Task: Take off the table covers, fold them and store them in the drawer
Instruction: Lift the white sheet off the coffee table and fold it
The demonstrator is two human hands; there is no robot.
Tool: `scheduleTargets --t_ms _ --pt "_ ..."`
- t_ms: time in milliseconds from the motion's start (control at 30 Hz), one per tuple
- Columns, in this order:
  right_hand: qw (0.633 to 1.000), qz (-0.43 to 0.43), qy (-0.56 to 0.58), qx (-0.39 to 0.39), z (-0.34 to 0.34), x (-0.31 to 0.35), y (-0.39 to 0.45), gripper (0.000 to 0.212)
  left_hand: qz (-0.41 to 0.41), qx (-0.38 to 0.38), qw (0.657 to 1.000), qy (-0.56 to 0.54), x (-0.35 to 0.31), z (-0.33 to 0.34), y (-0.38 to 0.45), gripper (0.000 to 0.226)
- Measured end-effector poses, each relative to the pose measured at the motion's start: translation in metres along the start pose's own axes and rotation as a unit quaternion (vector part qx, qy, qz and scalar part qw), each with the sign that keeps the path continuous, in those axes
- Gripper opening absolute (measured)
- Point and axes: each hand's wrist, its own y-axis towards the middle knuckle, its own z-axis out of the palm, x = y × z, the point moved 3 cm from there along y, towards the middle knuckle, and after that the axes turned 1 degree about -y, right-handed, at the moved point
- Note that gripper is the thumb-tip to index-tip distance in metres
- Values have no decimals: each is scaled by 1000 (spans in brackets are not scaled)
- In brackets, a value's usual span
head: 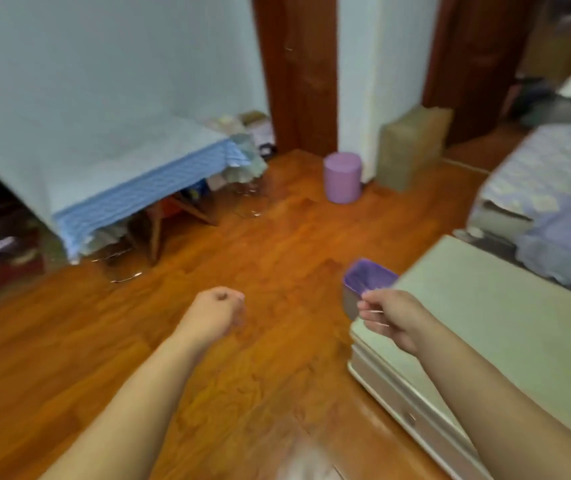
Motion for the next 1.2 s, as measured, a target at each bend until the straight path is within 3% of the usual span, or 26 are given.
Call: scheduleTargets --t_ms 200,433,667,933,1200 --pt "980 -123 -115 106 172 133 28 11 40 -111 991 -63 -33 -144 49 21" --pt "967 -106 -168 160 297 199 130 16 -1 -143 987 -79 -16 -226 149 21" --pt "962 -100 -159 196 448 290 207 16 -53 -247 953 -170 -5 -344 242 22" --pt "942 -71 -181 275 628 315 283 16 -77 -279 918 -270 43 -431 351 20" --pt "954 -27 -135 268 775 338 374 16 -102 -287 895 -326 89 -556 504 19"
